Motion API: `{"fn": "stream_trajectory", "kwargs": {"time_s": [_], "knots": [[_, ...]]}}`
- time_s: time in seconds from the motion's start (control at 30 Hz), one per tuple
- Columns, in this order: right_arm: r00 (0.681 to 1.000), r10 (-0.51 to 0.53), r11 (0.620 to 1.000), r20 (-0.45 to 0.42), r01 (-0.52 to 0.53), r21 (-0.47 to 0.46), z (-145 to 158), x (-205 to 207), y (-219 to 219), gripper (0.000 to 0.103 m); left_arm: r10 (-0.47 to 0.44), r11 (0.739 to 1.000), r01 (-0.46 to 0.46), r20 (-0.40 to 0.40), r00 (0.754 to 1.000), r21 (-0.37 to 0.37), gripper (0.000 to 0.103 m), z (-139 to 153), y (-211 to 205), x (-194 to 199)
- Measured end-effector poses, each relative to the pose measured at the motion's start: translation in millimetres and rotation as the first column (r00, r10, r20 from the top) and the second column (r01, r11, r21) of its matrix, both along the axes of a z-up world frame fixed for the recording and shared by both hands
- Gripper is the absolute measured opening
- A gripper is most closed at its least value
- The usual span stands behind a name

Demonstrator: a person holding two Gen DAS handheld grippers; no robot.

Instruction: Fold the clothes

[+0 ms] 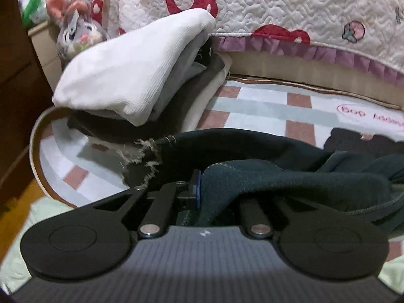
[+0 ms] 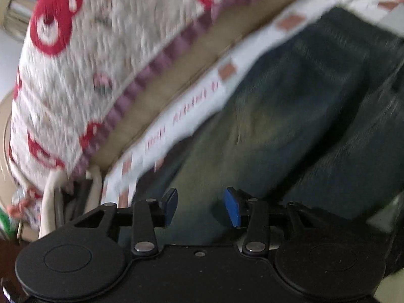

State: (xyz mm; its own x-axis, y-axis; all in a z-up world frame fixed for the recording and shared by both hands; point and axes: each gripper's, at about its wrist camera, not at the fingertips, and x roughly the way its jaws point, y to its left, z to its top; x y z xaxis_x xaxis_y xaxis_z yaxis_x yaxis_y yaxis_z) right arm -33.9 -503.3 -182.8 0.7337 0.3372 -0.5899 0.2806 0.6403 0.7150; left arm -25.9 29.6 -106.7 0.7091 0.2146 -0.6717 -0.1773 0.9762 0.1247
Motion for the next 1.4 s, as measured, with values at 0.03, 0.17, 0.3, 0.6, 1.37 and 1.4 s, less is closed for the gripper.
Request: {"fn": "stream_trajectory", "kwargs": {"time_s": [0.03,0.17,0.3,0.6,1.37,1.4], "knots": [[0.998,0.048,0.997,-0.039,-0.045,0.063,-9.0,0.6,5.7,0.049,0.008,1.000,-0.008,0.000,1.000,-0.016,0.012,1.1,3.0,-0.4],[0.992,0.111,0.929,-0.067,-0.080,0.362,-51.3,-16.7,18.4,0.049,0.041,0.998,-0.041,-0.005,0.999,-0.056,0.016,1.3,12.9,-1.3],[0.998,0.034,0.980,-0.054,-0.023,0.196,-46.5,-12.5,19.7,0.049,0.070,0.997,-0.071,-0.015,0.997,-0.041,0.016,-6.7,14.2,0.3],[0.959,-0.100,0.995,0.266,0.091,0.044,-10.1,-24.1,9.1,0.005,-0.022,0.991,0.016,-0.043,0.999,-0.131,0.013,10.8,20.2,-1.9],[0.972,-0.206,0.880,0.114,0.235,-0.414,2.6,27.4,-109.0,0.001,-0.427,0.890,0.452,-0.243,0.871,0.055,0.041,-25.9,-51.5,84.8],[0.972,-0.207,0.878,0.110,0.234,-0.417,2.6,28.0,-108.3,0.001,-0.440,0.887,0.460,-0.227,0.869,0.044,0.042,-23.3,-50.7,80.6]]}}
